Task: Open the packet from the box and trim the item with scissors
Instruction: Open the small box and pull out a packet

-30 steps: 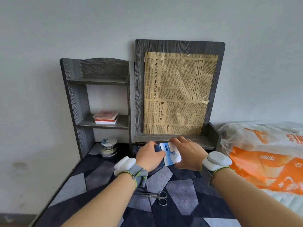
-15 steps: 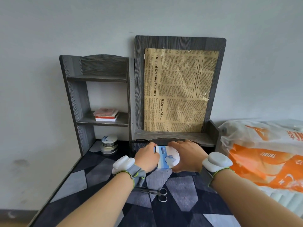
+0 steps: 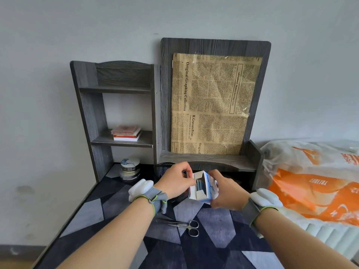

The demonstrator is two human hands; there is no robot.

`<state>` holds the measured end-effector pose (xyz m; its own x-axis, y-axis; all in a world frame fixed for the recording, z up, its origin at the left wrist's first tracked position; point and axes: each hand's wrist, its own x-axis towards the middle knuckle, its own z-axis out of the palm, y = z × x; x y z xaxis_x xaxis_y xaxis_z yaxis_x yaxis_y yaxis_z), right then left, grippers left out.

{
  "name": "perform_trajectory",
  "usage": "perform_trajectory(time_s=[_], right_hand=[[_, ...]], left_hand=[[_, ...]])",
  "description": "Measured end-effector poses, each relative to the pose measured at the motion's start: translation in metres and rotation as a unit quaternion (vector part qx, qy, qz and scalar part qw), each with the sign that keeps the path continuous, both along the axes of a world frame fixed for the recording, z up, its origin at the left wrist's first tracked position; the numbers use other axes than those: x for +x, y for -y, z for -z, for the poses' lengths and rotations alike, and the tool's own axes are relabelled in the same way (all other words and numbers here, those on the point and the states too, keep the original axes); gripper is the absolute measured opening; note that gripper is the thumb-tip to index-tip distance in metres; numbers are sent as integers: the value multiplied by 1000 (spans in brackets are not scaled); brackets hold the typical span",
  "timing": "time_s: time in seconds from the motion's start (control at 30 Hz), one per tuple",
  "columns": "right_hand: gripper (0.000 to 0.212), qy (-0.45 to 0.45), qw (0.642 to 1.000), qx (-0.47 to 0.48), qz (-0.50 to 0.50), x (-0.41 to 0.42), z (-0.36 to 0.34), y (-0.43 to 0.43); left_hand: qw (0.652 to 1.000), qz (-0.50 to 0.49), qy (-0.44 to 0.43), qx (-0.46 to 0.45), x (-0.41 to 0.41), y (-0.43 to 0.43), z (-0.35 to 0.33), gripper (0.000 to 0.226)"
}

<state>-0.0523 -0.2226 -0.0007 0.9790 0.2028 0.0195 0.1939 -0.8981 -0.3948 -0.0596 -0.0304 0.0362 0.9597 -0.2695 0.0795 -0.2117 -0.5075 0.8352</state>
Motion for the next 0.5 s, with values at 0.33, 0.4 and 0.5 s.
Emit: perform_trajectory(time_s=[0.33, 0.4, 0.5], right_hand=[[80, 11, 996, 87, 23, 1, 1, 1], [81, 20, 996, 80, 23, 1, 1, -2], [81, 33, 998, 57, 23, 2, -2, -3]], left_hand=[[1000, -5, 20, 3, 0, 0, -7, 42], [998, -19, 59, 34, -5, 7, -11, 44], [986, 12, 132, 106, -6, 12, -9, 53]])
